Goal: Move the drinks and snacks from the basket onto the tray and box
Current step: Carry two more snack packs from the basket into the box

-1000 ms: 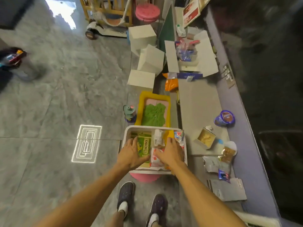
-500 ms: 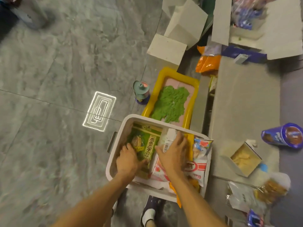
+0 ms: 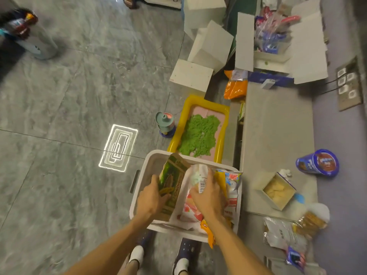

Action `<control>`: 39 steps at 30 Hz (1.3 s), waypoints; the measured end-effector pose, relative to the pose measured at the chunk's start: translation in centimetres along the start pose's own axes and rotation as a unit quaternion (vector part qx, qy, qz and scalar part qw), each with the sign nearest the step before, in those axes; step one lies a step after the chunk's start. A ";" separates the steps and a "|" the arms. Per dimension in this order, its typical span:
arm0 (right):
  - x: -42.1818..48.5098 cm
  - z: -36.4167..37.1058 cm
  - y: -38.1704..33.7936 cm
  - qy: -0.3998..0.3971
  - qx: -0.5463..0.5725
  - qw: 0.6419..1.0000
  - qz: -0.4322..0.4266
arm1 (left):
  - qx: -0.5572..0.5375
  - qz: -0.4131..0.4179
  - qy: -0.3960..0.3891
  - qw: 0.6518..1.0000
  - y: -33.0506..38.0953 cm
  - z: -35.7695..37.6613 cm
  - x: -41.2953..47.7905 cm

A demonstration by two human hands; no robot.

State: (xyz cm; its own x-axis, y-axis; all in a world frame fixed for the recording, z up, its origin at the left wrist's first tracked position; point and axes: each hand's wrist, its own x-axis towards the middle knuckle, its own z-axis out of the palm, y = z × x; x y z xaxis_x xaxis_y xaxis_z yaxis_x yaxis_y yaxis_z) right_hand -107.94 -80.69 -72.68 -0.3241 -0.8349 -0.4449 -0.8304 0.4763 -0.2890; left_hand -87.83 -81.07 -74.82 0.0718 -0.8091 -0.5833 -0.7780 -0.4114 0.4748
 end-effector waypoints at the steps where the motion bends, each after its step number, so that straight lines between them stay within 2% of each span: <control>1: -0.6 -0.9 -0.1 -0.001 0.008 1.000 -0.002 | 0.001 0.019 0.009 1.000 0.3 -0.9 -0.4; 7: -5.2 -8.0 -1.3 0.046 0.069 0.996 -0.018 | -0.037 0.102 0.075 0.991 3.5 -8.2 -2.9; 13: -10.6 -18.2 -2.7 0.095 0.128 0.987 -0.022 | -0.065 0.192 0.113 0.973 9.7 -17.1 -7.4; 18: -15.0 -26.7 -4.0 0.165 0.146 0.975 -0.026 | -0.068 0.299 0.052 0.950 15.8 -23.5 -11.4; 22: -19.1 -32.1 -4.5 0.224 0.163 0.961 -0.004 | -0.045 0.402 -0.008 0.915 20.7 -27.0 -13.6; 25: -23.9 -34.4 -4.1 0.280 0.176 0.943 0.045 | -0.044 0.462 -0.051 0.884 24.1 -28.3 -15.4; 30: -34.3 -35.7 -1.6 0.382 0.115 0.908 0.131 | 0.002 0.566 -0.141 0.812 29.8 -26.6 -21.0; 35: -48.1 -34.3 2.5 0.452 0.138 0.849 0.235 | 0.024 0.656 -0.239 0.716 33.4 -19.7 -32.1; 39: -59.8 -31.3 5.7 0.484 0.127 0.800 0.332 | 0.025 0.695 -0.322 0.643 32.1 -13.2 -43.1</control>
State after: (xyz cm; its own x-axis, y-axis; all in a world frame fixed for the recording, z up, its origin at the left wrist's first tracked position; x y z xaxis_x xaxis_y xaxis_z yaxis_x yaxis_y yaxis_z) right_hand -107.48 -36.70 -21.22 -0.9566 -0.1380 0.2566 -0.2498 0.8418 -0.4786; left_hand -107.64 -64.90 -25.73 -0.9745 -0.0341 0.2219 0.1676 0.5474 0.8199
